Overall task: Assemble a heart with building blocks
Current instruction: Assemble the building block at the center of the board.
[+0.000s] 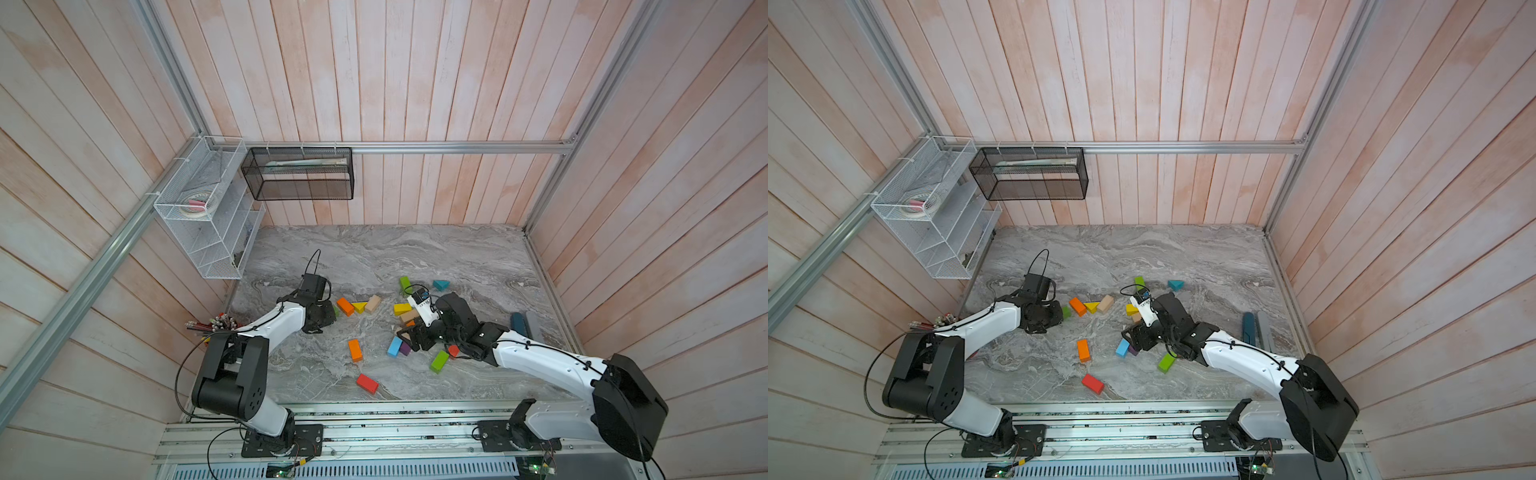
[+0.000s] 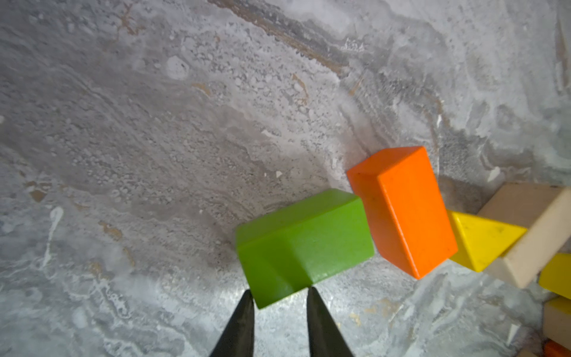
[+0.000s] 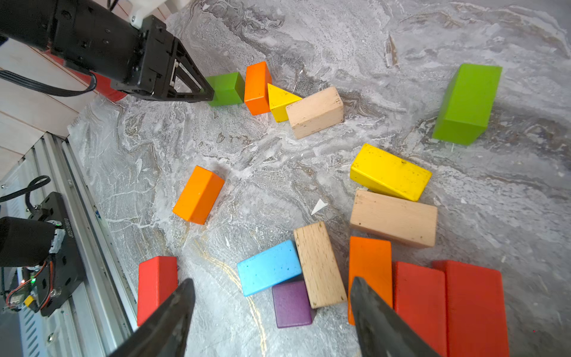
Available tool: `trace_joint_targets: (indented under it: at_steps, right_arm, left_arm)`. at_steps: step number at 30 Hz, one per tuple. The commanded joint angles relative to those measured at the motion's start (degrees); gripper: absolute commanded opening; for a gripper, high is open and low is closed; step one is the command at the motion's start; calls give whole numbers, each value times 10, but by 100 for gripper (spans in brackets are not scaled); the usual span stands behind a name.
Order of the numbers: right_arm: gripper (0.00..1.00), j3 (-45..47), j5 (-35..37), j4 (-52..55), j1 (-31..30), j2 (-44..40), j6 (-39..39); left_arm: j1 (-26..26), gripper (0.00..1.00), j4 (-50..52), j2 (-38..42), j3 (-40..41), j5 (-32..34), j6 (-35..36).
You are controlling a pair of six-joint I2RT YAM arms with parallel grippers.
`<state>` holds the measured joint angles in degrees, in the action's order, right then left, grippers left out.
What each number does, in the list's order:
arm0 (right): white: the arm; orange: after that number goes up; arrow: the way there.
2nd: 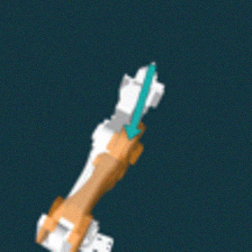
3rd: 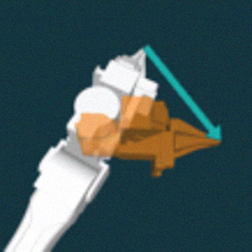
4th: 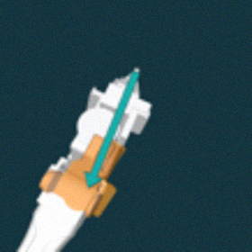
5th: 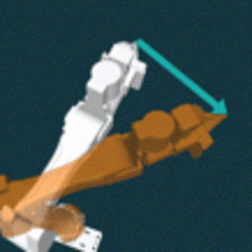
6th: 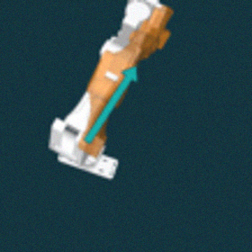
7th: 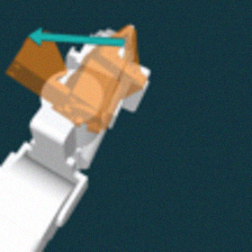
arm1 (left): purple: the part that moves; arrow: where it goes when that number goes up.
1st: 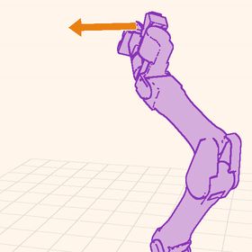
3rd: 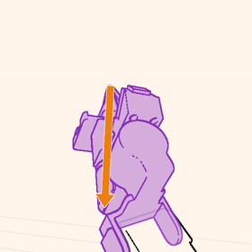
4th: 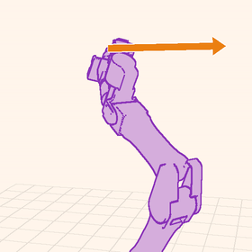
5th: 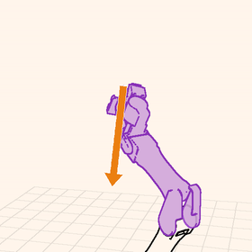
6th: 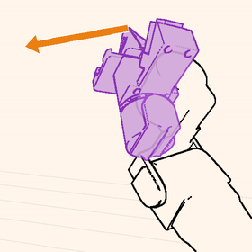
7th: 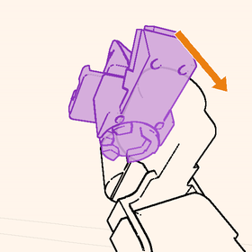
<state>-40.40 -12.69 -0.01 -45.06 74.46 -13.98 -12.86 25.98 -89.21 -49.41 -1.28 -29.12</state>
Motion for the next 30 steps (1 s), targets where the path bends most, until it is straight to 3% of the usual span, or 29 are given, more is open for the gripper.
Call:
trace_joint_targets:
  at_steps: [1, 22, 30]
  right_arm:
    - [79, 0, 10, 3, 3, -4, -8]
    - [79, 2, 12, 1, 3, -2, -11]
    - [74, -36, 27, 29, 10, 31, -25]
  left_arm:
    - [2, 31, -16, -10, -18, -9, 5]
    - [2, 31, -25, -22, -23, -25, 6]
    - [2, 35, 25, 33, -24, -29, 15]
